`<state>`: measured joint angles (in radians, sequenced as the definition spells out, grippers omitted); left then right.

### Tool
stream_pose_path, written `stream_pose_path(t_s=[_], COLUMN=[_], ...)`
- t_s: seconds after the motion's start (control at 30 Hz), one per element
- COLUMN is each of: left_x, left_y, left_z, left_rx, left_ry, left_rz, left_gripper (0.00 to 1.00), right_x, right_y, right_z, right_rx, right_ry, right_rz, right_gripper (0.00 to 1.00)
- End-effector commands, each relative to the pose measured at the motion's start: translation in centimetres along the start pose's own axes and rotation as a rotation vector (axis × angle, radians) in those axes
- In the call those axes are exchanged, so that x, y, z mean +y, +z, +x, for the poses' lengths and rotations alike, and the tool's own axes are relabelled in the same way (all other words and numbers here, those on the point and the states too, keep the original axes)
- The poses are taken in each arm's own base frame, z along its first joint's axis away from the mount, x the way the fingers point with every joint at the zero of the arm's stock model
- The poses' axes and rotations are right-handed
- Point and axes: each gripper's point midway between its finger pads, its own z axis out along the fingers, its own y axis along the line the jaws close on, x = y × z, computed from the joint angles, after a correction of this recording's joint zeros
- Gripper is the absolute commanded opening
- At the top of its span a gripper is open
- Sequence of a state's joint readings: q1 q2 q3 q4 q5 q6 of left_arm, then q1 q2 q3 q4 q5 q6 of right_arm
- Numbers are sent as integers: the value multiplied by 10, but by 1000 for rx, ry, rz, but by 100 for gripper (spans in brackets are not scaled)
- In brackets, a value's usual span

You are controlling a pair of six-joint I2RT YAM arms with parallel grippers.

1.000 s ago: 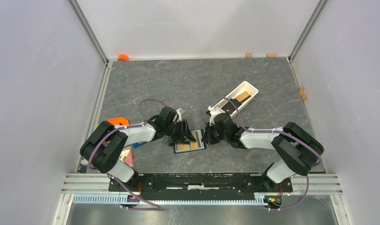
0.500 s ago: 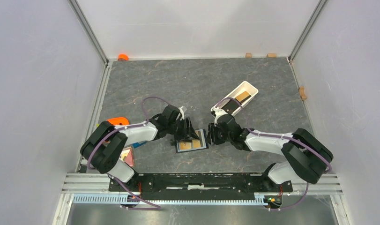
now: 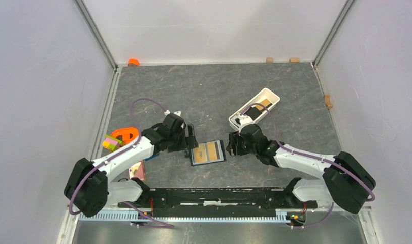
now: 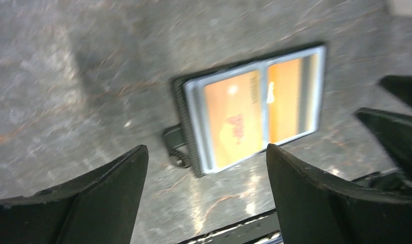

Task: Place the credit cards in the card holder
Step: Insert the credit card into the card holder, then close the card holder at the center of the board.

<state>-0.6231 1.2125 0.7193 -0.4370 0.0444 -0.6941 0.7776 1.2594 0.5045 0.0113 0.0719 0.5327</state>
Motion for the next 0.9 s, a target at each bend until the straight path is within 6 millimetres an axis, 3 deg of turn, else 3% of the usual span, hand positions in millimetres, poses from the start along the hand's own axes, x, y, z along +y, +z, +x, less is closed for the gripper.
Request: stream_pose_path(t_s=[0.0, 0.07, 0.27, 0.43, 0.63, 0.77, 0.87], left_x=[45, 47, 44, 47, 44, 39, 41], left_y=[1, 4, 13, 22, 31, 31, 21], left_z=[25, 31, 35, 38, 31, 29, 24], left_rx=[44, 55, 63, 72, 38, 43, 34], left_ry=[16, 8, 3, 3, -1, 10, 40], left_rz=[-168, -163, -129, -137, -116, -101, -126], left_gripper=[92, 89, 66, 52, 46, 14, 3], right_x=[-6, -5, -7, -8, -11, -13, -13], right_y=[-2, -1, -1, -2, -3, -3, -3], right_z=[1, 2, 5, 7, 9, 11, 10], right_rx=[-10, -8, -3, -5, -2, 3, 4], right_ry=[-15, -16, -16, -14, -18, -21, -22], right_rz=[21, 15, 15, 19, 29, 35, 35], right_gripper=[66, 66, 64, 64, 64, 64, 64])
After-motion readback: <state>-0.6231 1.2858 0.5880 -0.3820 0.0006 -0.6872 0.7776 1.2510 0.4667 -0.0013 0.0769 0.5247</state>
